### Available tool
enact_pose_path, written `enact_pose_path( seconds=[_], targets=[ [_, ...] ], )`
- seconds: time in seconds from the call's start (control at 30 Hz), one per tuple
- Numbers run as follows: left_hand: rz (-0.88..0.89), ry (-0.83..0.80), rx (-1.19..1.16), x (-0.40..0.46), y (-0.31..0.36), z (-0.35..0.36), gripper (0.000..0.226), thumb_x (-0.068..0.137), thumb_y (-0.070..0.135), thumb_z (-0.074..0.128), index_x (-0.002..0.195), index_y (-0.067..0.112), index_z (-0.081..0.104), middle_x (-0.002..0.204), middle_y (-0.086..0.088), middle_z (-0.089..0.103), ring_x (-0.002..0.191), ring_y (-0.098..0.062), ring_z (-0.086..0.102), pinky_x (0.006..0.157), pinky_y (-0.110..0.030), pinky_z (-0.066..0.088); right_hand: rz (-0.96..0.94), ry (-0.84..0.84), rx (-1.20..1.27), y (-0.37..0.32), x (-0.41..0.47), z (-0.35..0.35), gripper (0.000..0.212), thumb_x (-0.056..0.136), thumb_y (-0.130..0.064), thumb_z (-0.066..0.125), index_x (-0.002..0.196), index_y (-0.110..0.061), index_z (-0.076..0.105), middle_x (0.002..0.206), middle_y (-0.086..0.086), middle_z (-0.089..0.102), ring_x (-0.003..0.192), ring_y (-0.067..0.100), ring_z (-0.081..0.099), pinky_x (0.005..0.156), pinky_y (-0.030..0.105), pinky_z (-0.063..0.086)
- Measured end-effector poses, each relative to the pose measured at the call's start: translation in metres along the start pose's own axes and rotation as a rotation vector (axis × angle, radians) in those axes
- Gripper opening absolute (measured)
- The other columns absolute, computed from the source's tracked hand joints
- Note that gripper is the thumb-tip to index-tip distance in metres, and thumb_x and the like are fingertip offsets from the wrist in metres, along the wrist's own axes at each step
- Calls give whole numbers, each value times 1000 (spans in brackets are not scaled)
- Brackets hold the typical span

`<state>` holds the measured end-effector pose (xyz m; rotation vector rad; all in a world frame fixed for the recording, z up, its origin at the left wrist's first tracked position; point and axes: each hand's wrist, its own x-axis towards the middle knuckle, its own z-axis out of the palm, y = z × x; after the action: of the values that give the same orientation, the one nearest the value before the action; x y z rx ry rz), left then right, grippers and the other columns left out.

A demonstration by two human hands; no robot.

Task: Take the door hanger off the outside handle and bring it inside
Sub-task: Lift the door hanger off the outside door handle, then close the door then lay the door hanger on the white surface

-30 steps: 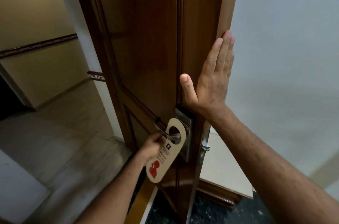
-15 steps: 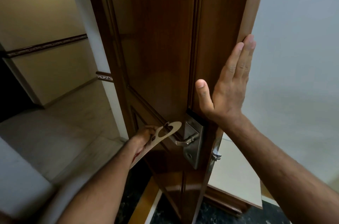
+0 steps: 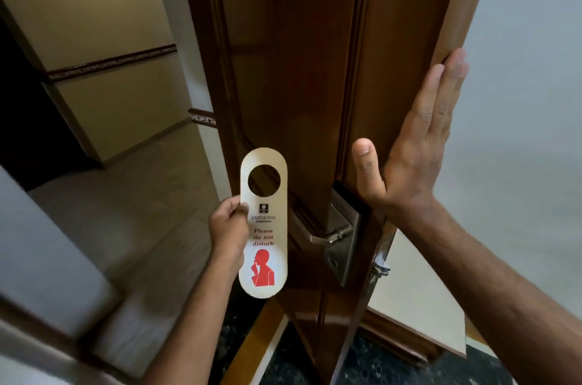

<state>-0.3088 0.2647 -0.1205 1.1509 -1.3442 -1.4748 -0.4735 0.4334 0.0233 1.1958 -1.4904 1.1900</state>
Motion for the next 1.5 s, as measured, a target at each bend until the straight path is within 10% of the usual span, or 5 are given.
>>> enact_pose_path(
  seconds=[0.63, 0.83, 1.0, 1.23, 1.5],
  targets=[
    [360, 488, -115, -82, 73, -153, 33, 93, 21, 63, 78, 49, 73, 85, 22, 78, 78, -3, 76, 54, -15, 55, 78, -72, 929, -158, -38, 38, 75, 102, -41, 32, 146, 16, 14, 156, 41, 16, 150, 48, 13, 123, 56, 16],
    [344, 636, -50, -106, 74, -212, 12, 93, 31, 69, 88, 42, 71, 88, 21, 78, 83, -7, 77, 61, -28, 62, 370, -529, 825, -163, -104, 85, 64, 100, -51, 30, 156, -22, 17, 163, 3, 29, 148, 15, 28, 118, 52, 33],
    [359, 790, 76, -112, 76, -252, 5, 94, 32, 66, 90, 33, 67, 96, 12, 78, 83, -16, 77, 65, -34, 64, 148, -747, 781, -158, -140, 131, 61, 99, -41, 40, 154, -26, 19, 151, -6, 40, 133, -11, 25, 111, 33, 31],
    [453, 957, 92, -98, 89, -283, 16, 95, 20, 61, 96, 32, 71, 89, 23, 75, 80, -1, 72, 73, -32, 58, -337, -1062, 601, -175, -162, 203, 58, 97, -66, 21, 80, -24, 57, 74, -3, 62, 72, 16, 55, 78, 38, 49],
    [515, 1085, 110, -84, 118, -297, 32, 99, 12, 58, 92, 41, 72, 91, 28, 75, 87, 1, 73, 67, -23, 58, -670, -1197, 615, -225, -148, 281, 49, 87, -71, 44, 69, -25, 46, 58, -10, 44, 53, 9, 44, 54, 25, 29]
  ],
)
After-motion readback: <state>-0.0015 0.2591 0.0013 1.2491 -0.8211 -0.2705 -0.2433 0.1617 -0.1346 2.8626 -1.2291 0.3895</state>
